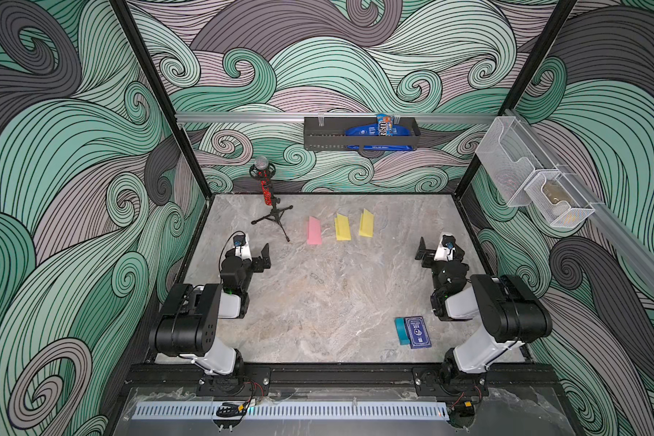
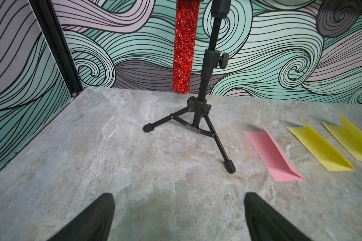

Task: Fold the square paper along the opposite sides
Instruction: Reset both arms

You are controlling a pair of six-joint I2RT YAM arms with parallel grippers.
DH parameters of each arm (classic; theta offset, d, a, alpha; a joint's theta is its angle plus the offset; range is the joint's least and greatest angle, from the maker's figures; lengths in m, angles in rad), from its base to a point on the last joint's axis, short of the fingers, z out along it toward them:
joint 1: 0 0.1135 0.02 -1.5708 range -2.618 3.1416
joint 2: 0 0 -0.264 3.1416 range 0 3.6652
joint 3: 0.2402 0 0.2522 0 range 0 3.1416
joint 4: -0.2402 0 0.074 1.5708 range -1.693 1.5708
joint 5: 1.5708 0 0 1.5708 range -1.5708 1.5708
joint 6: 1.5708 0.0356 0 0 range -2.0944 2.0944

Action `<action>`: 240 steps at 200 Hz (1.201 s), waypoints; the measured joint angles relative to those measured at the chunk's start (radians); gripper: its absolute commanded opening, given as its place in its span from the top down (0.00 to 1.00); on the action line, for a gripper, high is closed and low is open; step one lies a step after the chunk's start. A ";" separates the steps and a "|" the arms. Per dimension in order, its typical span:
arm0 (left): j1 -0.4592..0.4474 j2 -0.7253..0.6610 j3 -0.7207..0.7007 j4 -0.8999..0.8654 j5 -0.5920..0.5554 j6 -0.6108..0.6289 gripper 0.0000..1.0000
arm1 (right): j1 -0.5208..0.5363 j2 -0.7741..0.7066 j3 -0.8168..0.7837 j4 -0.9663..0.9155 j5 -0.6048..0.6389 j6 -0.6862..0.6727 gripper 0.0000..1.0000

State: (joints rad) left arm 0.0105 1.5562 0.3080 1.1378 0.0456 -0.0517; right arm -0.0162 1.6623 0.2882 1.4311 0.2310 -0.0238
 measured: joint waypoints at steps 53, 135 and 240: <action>0.000 0.000 -0.025 0.051 0.000 0.000 0.01 | 0.204 -0.340 0.037 -0.232 0.057 -0.040 0.00; 0.000 0.000 -0.027 0.070 0.000 0.000 0.01 | -0.019 -0.393 -0.195 -0.131 -0.009 0.008 0.00; -0.001 0.020 -0.085 0.175 -0.008 0.000 0.01 | -0.051 -0.108 -0.080 -0.068 -0.224 0.026 0.00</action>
State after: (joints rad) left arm 0.0097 1.5761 0.2226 1.3132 0.0372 -0.0517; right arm -0.0669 1.5539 0.2085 1.3632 0.0071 0.0017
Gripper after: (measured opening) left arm 0.987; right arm 0.997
